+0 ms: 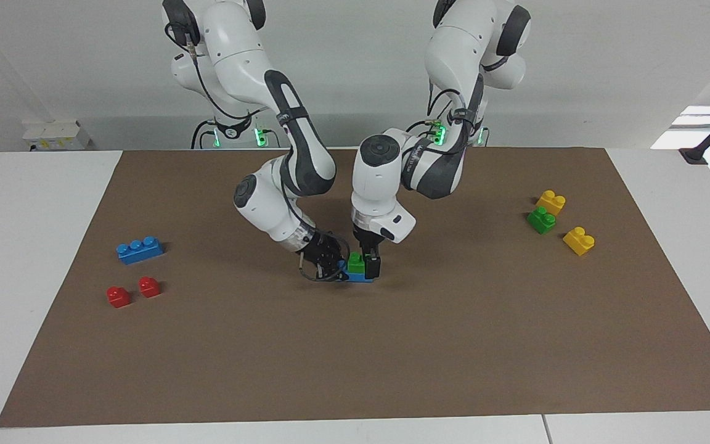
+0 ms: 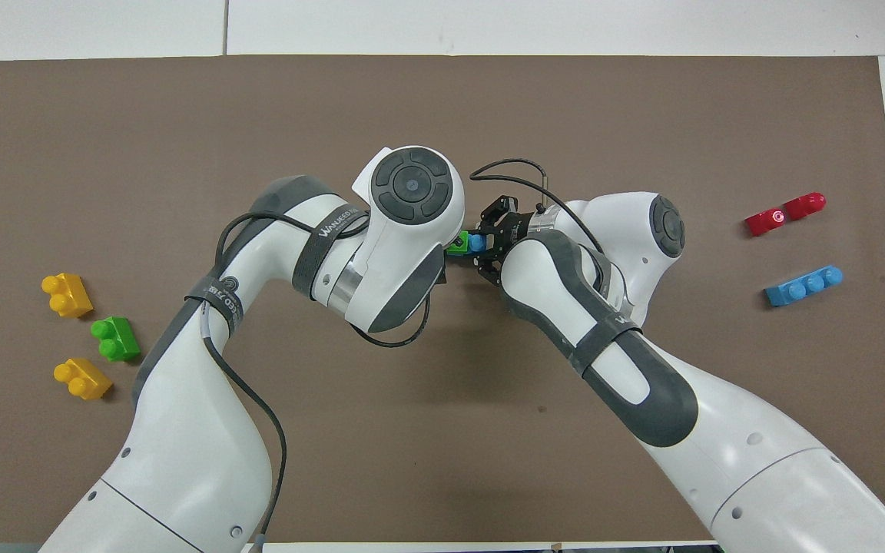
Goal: Remove green block with left arm and hold with right
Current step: 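Grasp the green block with the left gripper while the right gripper grasps blue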
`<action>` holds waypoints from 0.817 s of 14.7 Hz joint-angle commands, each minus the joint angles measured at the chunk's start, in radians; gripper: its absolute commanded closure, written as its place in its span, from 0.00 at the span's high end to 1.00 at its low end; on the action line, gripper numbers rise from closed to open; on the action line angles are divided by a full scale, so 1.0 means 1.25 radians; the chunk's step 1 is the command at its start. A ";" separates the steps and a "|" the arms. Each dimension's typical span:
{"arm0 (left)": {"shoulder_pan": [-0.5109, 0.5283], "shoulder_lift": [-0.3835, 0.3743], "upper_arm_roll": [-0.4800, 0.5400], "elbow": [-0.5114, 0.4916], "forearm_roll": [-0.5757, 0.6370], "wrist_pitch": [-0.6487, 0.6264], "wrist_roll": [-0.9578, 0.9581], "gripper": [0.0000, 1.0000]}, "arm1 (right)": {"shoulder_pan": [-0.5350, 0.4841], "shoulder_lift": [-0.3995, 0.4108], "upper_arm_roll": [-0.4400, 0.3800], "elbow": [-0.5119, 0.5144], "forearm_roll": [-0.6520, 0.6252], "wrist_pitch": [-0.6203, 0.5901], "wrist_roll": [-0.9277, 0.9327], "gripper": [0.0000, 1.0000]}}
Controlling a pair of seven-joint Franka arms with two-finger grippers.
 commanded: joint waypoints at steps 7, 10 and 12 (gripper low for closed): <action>-0.018 0.002 0.013 -0.032 0.027 0.035 -0.031 0.80 | 0.017 0.006 -0.002 -0.019 0.017 0.071 -0.009 0.00; -0.018 0.001 0.013 -0.036 0.044 0.037 -0.031 0.43 | 0.017 0.006 -0.002 -0.025 0.017 0.077 -0.016 0.00; -0.018 0.001 0.012 -0.035 0.054 0.032 -0.030 0.02 | 0.017 0.006 -0.002 -0.030 0.017 0.085 -0.017 0.00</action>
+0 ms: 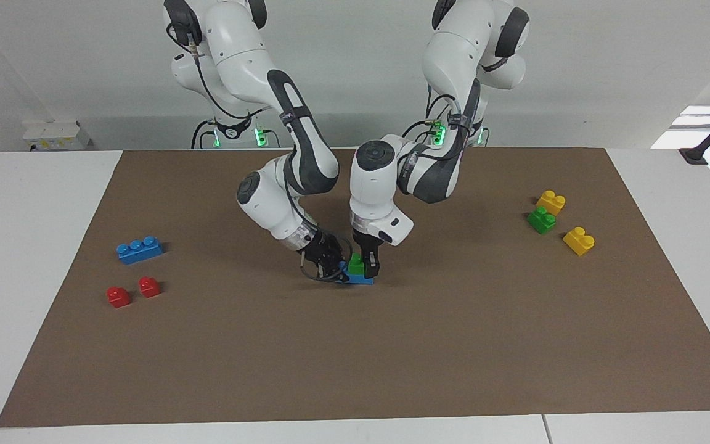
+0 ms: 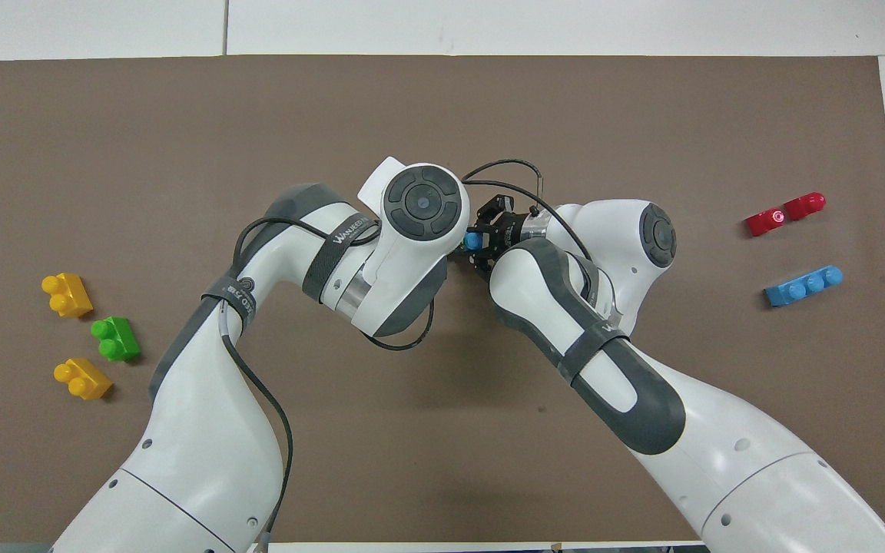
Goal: Remove green block with left arm and hold with right
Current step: 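Pull the green block off with the left gripper while the right gripper holds blue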
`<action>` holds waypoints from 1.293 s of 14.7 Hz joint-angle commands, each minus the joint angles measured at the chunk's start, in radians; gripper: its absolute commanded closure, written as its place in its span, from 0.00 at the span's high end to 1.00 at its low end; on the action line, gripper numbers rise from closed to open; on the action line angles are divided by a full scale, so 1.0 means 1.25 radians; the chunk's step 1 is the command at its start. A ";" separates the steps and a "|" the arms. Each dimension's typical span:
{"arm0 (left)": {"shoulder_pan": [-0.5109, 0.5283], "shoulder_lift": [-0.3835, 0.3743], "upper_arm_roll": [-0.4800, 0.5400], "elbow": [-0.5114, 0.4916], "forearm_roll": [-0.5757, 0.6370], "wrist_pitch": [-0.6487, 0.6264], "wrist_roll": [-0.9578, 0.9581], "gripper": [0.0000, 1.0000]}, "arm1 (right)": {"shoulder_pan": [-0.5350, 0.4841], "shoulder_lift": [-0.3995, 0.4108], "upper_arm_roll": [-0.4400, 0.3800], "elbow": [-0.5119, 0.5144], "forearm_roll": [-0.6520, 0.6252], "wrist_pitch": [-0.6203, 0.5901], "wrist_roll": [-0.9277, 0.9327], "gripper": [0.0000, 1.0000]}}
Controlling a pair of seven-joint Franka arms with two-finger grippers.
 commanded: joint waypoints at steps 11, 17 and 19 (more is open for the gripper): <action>-0.002 -0.089 0.009 -0.019 0.017 -0.043 -0.008 0.00 | 0.009 0.006 -0.003 -0.020 0.017 0.050 -0.014 0.00; 0.055 -0.173 0.006 -0.045 0.014 -0.148 0.100 0.00 | -0.001 -0.015 -0.007 0.012 0.000 0.032 -0.013 0.00; 0.093 -0.195 0.006 -0.073 0.012 -0.163 0.184 0.00 | -0.033 -0.049 -0.013 0.024 -0.057 -0.032 -0.015 0.00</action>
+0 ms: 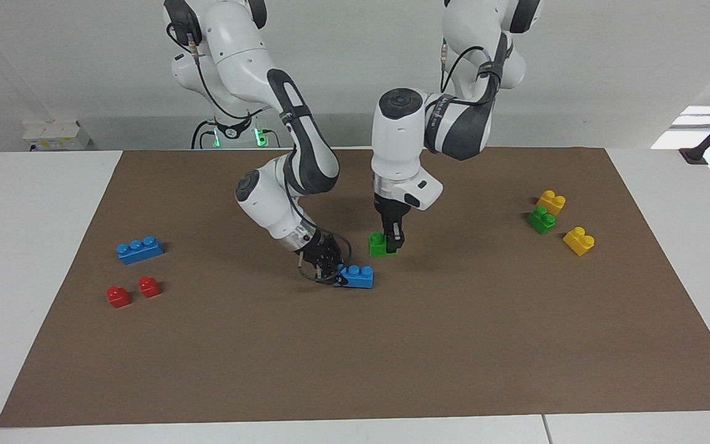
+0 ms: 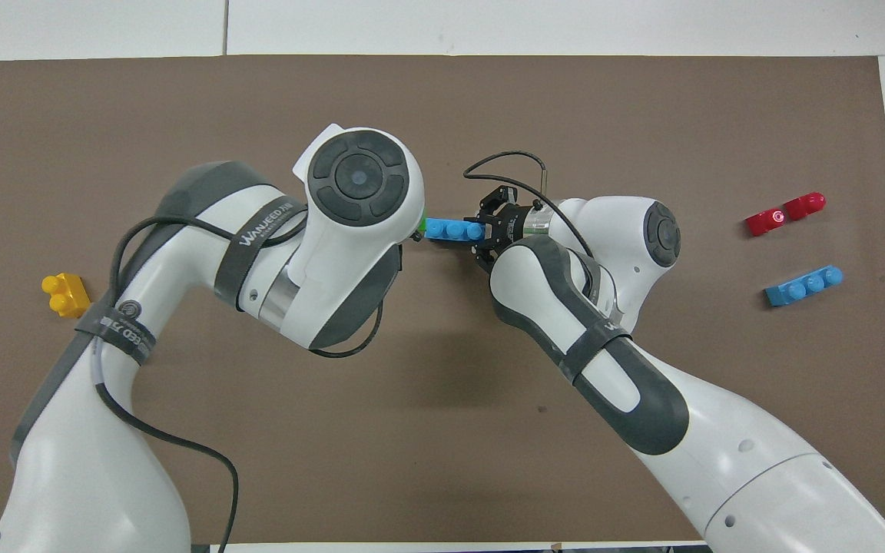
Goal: Remove green block with left arm and hold with right
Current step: 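Pull the green block off with the left gripper while the right gripper holds blue, then carry the green block toward the yellow blocks while the right gripper carries blue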
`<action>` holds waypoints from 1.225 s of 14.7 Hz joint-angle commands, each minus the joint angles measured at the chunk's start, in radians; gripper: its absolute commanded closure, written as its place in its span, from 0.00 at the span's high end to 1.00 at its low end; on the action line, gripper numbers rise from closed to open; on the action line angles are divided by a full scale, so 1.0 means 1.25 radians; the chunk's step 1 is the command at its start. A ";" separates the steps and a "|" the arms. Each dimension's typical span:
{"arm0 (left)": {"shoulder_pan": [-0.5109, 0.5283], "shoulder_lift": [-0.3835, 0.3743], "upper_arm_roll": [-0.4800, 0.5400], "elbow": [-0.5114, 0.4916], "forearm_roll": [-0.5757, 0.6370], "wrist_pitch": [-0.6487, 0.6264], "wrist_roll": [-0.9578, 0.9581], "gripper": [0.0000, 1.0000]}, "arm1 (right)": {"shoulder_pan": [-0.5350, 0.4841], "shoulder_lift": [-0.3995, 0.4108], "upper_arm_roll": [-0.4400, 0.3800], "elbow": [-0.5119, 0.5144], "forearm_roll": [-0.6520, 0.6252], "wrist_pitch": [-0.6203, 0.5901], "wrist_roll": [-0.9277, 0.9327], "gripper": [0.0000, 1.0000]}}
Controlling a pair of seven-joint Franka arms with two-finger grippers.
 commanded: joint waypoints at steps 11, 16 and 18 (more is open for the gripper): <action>0.335 -0.067 -0.004 -0.167 -0.007 0.063 0.619 0.00 | -0.412 -0.146 -0.005 -0.045 -0.229 -0.431 -0.364 0.00; 0.503 -0.083 -0.004 -0.234 -0.007 0.155 0.922 0.00 | -0.574 -0.118 -0.004 -0.059 -0.272 -0.496 -0.536 0.00; 0.555 -0.070 -0.003 -0.244 -0.007 0.190 1.023 0.00 | -0.596 -0.101 -0.004 -0.059 -0.278 -0.494 -0.565 0.00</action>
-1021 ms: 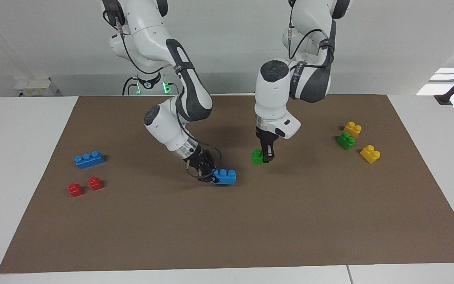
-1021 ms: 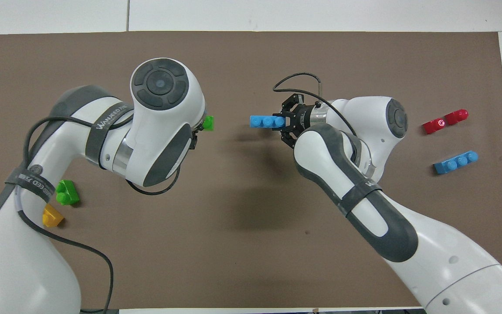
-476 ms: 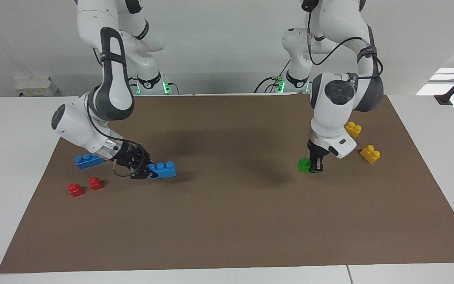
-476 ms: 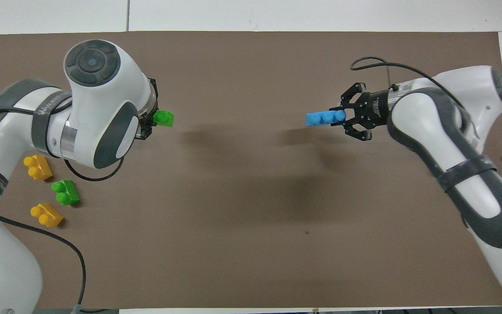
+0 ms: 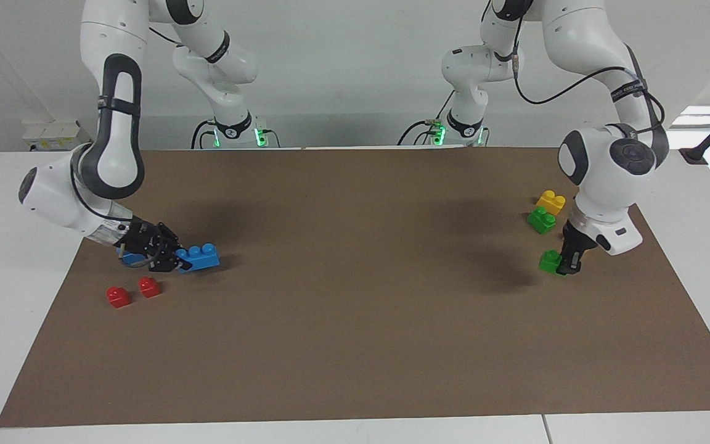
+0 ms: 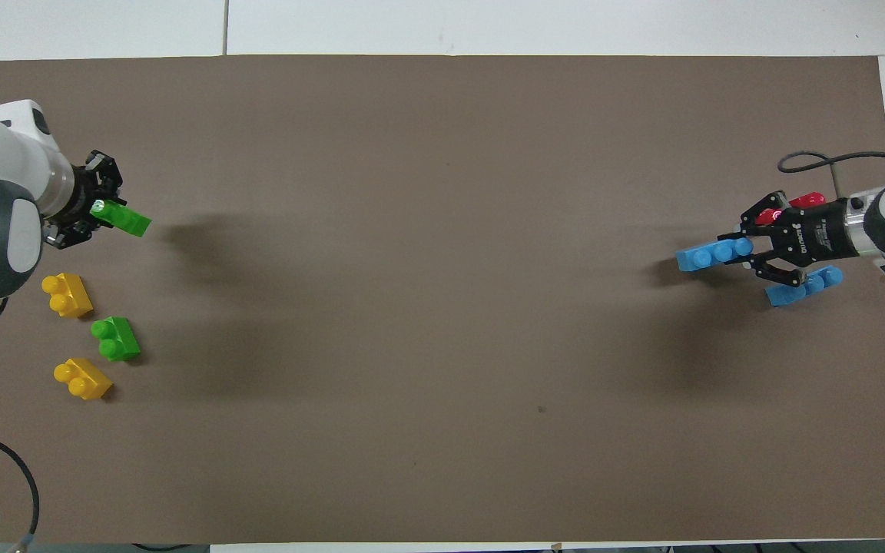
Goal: Remove green block with left arm and hold with right
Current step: 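Carry the green block toward the yellow blocks while the right gripper carries blue, then lower and release the green block while the right gripper releases the blue block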
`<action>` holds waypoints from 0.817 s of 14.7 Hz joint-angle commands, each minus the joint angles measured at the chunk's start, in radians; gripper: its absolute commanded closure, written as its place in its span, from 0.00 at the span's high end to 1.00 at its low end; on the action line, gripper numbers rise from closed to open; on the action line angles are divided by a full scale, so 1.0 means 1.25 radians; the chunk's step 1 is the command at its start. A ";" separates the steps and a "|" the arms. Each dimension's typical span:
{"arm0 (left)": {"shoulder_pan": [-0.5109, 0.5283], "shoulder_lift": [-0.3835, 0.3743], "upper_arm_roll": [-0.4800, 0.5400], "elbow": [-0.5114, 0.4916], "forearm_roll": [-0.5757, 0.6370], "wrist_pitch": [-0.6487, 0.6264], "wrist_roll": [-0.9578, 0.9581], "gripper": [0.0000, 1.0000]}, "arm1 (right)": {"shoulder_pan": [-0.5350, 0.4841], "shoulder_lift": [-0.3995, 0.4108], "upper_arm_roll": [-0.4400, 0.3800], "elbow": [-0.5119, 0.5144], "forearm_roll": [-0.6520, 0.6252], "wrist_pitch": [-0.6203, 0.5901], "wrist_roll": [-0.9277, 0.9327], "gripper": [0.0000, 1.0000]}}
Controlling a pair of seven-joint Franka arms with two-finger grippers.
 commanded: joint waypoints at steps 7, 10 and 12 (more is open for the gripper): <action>0.109 0.065 -0.007 -0.072 -0.004 0.182 0.278 0.00 | -0.030 0.023 0.014 -0.024 -0.021 0.031 -0.054 0.00; 0.109 0.081 -0.007 -0.072 -0.004 0.183 0.350 0.00 | -0.026 0.027 0.014 -0.024 -0.020 0.042 -0.052 0.00; 0.108 0.097 -0.005 -0.072 -0.004 0.188 0.401 0.00 | -0.018 0.028 0.013 -0.023 -0.020 0.044 -0.042 0.00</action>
